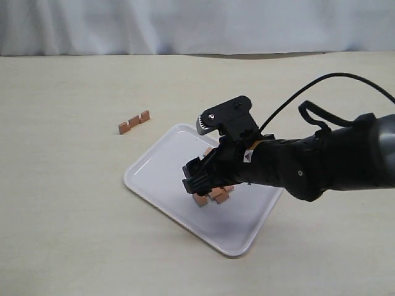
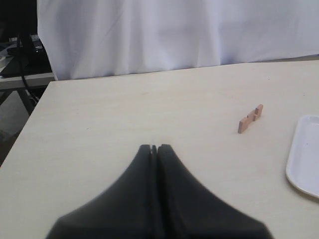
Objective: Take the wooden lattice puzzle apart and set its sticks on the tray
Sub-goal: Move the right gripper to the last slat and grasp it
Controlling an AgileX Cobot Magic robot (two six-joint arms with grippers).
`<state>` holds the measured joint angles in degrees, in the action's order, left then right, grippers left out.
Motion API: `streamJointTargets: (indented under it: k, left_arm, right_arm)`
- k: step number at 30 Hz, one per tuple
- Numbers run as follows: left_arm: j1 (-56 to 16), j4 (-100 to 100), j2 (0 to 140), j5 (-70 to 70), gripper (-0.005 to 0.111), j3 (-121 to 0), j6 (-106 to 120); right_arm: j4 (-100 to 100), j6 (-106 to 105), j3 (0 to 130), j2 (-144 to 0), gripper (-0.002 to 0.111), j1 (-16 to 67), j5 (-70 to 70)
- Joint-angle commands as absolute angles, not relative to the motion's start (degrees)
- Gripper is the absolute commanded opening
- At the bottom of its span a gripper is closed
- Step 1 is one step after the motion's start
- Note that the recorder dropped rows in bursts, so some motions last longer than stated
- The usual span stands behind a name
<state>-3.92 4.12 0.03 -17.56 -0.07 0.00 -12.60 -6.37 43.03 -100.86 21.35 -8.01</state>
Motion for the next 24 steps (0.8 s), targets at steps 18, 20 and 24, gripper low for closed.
streamJointTargets:
  k: [18,20,24]
  left_arm:
    - [-3.7,3.9,0.0,-16.4,0.0,0.0,0.0]
    - [-3.7,4.0,0.0,-16.4,0.0,0.0,0.0]
    - [-3.7,4.0,0.0,-16.4,0.0,0.0,0.0]
  right_arm:
    - [-12.6,-6.8,69.9,-110.4,0.083,28.4,12.4]
    - [-12.6,-4.8,77.5,-116.5,0.081,30.2,11.7]
    - [-8.8,1.0,90.8,-125.5,0.078,31.0,15.0]
